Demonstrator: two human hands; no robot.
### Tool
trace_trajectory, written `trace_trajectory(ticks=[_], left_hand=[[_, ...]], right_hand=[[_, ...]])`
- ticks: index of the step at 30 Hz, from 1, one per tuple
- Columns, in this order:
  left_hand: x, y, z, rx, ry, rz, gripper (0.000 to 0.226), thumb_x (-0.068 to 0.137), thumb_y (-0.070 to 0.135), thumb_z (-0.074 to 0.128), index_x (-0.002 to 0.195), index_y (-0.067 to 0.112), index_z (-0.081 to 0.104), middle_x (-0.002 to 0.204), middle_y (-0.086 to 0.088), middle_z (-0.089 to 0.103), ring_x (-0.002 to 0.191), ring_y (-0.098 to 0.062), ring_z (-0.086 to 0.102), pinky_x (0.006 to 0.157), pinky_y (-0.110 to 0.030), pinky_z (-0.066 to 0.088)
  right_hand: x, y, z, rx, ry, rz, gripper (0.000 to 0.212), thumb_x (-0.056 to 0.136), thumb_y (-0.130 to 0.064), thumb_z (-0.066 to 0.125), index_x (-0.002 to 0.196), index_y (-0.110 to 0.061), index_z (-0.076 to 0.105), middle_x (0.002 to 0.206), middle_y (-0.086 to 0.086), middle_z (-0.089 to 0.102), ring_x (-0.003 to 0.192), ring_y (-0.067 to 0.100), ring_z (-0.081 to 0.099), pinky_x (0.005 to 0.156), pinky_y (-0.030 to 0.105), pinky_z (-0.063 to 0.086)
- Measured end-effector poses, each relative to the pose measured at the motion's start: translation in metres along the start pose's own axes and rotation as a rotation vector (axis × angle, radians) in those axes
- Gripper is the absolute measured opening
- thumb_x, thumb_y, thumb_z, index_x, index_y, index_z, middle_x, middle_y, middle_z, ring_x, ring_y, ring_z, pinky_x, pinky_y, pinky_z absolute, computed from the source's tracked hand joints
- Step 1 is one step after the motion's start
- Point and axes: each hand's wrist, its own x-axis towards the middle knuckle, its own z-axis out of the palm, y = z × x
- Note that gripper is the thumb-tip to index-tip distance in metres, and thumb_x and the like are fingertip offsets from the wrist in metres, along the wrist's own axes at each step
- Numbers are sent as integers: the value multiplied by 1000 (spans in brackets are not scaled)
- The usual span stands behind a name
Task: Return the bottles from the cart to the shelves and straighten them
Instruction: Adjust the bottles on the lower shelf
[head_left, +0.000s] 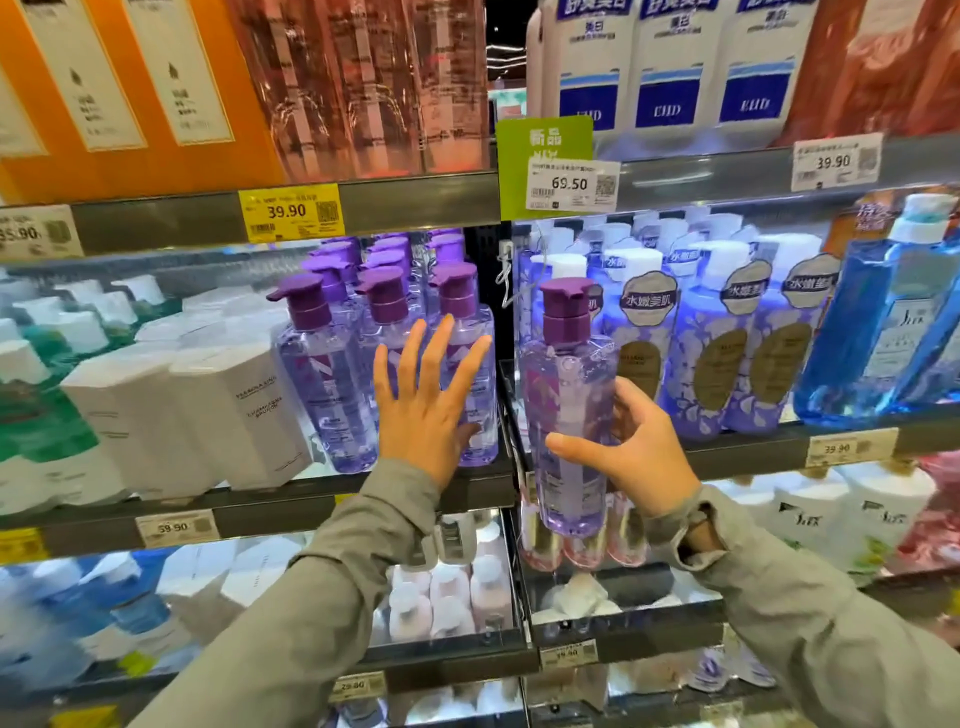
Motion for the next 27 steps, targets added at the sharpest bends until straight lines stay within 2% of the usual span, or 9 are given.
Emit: trace_trajectory(ticks=[4,5,7,10,14,17,20,23,27], left_hand=[[4,-6,3,19,-10,4,124,37,39,94,141,29,28,146,-5,25,134,-23,25,105,-46,11],[5,-6,3,28,-21,-6,124,35,40,94,140,30,29,145,-5,26,133,-22,27,99,-47,15],[7,-7,3,40,-56,-35,124,32,42,94,138,32,31,142,-2,29,130,-20,29,90,-43,19],[13,-6,2,109,-91,-47,123,30,49,92,136,33,32,139,0,40,127,-19,33,89,-41,20],[28,-11,-1,278,-145,4,107,40,60,86,136,35,46,130,5,57,121,-16,52,97,-42,19],[40,-17,-4,295,-132,-8,105,31,59,89,127,30,58,117,3,63,106,-18,62,93,-44,22],[45,-18,-3,285,-202,-1,104,43,59,86,136,30,47,127,3,57,114,-19,56,92,-45,17],[44,-17,0,293,-166,-28,113,32,61,88,132,30,45,118,4,61,108,-20,59,89,-43,22],[38,-22,11,291,-71,3,124,24,47,94,129,24,32,113,2,65,110,-23,55,90,-43,26]], right_hand=[[6,4,7,42,-10,25,109,47,-59,88,134,-8,47,133,9,57,122,25,54,101,47,45],[8,4,8,50,-13,14,107,47,-59,87,134,-9,47,133,9,57,122,25,54,101,47,45],[11,2,10,28,-15,-11,83,54,-46,88,122,-13,55,121,4,64,114,21,60,98,42,48],[13,0,15,24,-13,-30,57,60,-27,85,110,-16,59,108,-3,69,101,11,66,90,30,51],[16,-4,22,57,-40,-47,53,60,-23,80,108,-21,58,104,-9,70,97,4,66,84,17,51],[18,-7,26,66,-57,-52,54,60,-21,80,110,-18,58,99,-11,72,94,4,67,81,16,51],[23,-9,31,73,-67,-51,52,61,-19,79,108,-21,58,96,-17,71,93,1,67,78,12,49],[27,-9,34,70,-63,-54,56,62,-20,80,112,-22,57,102,-14,71,98,2,66,83,15,50],[33,-6,39,113,-57,-40,76,62,-26,89,127,-11,53,118,1,67,110,15,63,96,37,50]])
